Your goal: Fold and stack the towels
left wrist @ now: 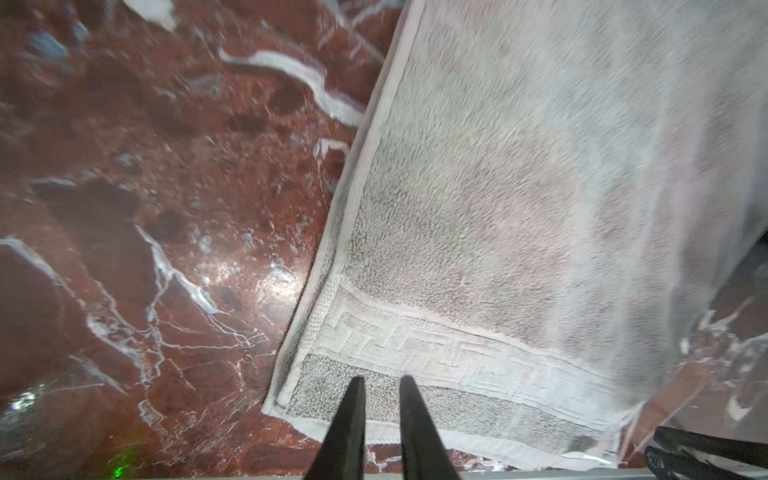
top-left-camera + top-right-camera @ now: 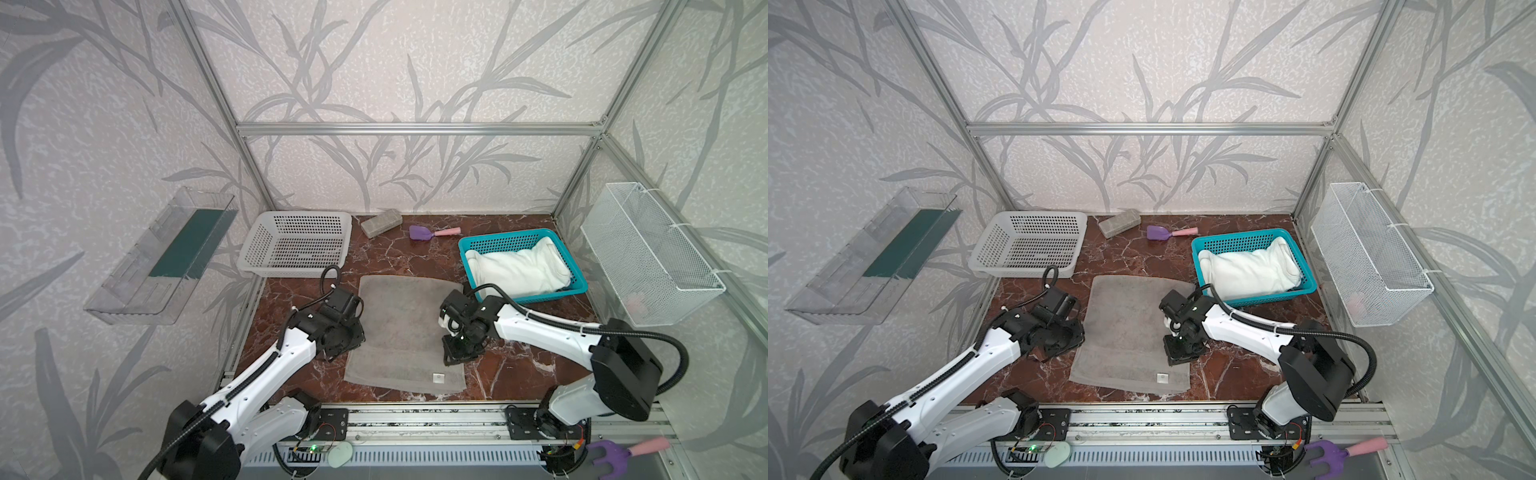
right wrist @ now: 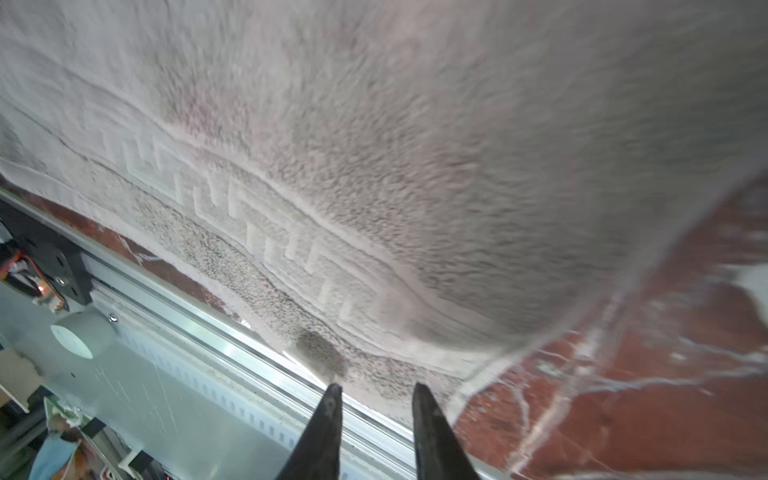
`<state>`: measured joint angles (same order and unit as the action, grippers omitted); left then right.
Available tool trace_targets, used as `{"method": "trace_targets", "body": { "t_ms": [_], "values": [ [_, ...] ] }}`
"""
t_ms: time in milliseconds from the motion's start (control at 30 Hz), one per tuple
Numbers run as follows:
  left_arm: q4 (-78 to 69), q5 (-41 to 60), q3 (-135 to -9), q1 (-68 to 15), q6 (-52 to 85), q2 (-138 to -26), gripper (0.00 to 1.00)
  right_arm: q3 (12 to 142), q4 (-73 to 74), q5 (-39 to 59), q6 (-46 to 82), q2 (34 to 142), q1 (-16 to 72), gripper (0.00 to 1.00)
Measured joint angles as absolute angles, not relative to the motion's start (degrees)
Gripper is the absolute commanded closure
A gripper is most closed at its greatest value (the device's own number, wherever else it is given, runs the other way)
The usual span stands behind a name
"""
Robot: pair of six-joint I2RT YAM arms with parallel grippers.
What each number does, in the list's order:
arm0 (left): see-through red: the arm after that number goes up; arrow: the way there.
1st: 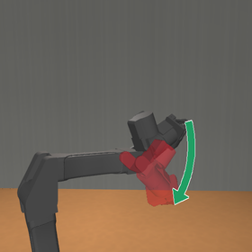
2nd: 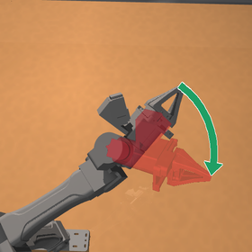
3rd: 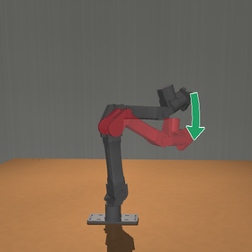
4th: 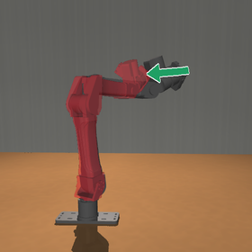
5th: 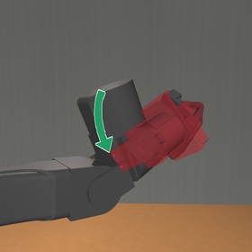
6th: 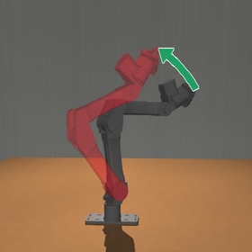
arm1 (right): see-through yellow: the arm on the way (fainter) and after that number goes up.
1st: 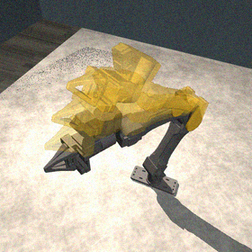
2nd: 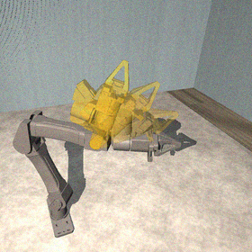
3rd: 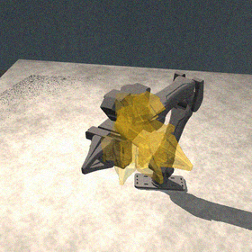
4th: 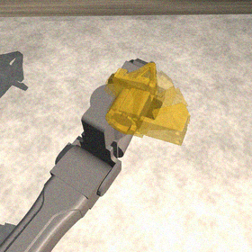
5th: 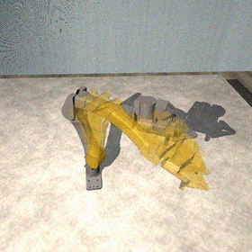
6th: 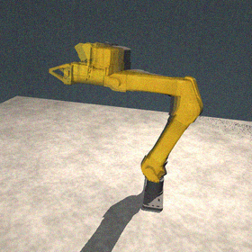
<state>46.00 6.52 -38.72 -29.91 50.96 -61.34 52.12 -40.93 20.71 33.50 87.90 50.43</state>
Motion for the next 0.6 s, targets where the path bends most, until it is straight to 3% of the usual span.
{"method": "trace_targets", "body": {
  "t_ms": [100,233,300,367,467,600],
  "values": [
    [44.21,7.22,-33.56,-34.13,53.25,-64.10,0.77,48.90,-37.17,22.22,35.62,89.86,53.78,0.93],
    [44.45,7.55,-27.90,-38.83,58.43,-61.78,0.76,45.63,-34.92,22.39,37.71,90.43,55.96,0.98],
    [44.75,7.35,-25.67,-40.49,61.10,-57.25,0.77,45.60,-34.85,22.33,37.67,90.21,56.77,0.91],
    [46.24,7.11,-24.32,-41.41,63.20,-52.69,0.78,46.35,-35.94,21.58,36.58,90.08,57.21,0.68],
    [50.30,4.38,-26.20,-41.87,64.07,-49.25,0.77,52.23,-41.54,17.52,33.06,90.32,56.95,0.61],
    [51.90,-0.69,-38.96,-39.70,59.37,-52.25,0.71,69.12,-44.73,13.37,27.18,94.54,51.79,0.60]
  ]
}}
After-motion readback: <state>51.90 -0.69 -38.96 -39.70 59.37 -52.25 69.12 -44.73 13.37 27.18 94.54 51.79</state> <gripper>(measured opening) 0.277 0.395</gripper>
